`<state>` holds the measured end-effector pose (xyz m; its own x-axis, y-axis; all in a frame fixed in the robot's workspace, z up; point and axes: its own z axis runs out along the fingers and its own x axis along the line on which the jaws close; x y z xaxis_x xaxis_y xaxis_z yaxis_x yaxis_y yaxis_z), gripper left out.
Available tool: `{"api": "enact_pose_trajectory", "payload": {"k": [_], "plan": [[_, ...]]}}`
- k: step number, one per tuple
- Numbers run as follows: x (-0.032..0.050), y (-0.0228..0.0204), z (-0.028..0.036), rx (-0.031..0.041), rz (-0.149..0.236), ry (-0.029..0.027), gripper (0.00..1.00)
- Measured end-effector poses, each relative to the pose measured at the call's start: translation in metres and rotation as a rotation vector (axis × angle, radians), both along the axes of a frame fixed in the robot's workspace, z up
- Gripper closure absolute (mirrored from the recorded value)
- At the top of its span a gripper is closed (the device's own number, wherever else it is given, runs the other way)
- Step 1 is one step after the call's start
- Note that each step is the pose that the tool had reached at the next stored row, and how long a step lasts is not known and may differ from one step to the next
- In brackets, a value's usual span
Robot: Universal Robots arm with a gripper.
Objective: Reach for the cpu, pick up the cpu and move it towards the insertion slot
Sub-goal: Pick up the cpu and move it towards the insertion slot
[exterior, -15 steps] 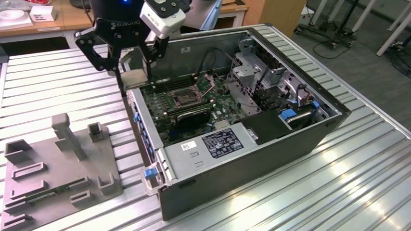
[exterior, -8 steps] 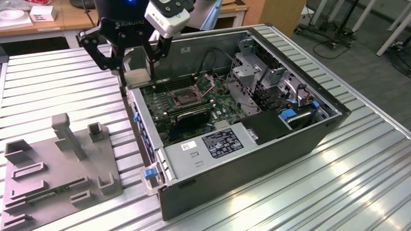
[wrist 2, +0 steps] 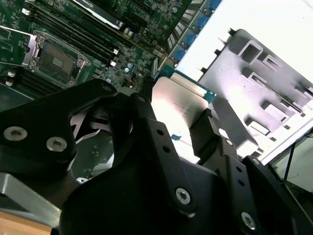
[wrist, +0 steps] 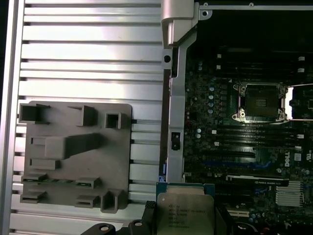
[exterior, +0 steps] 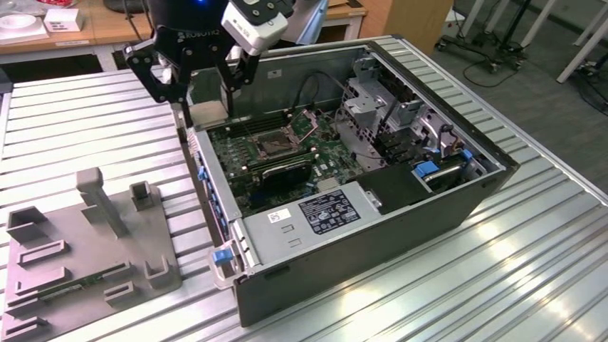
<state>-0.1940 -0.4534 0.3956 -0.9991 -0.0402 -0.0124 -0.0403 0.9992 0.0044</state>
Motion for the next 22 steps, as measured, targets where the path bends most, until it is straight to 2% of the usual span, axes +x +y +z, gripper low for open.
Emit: {"api": "enact_pose_trajectory", "payload": {"k": [22], "plan": [[0.0182,0.0000,-0.0004,0.0000,0.000,0.0000,0.45]]}}
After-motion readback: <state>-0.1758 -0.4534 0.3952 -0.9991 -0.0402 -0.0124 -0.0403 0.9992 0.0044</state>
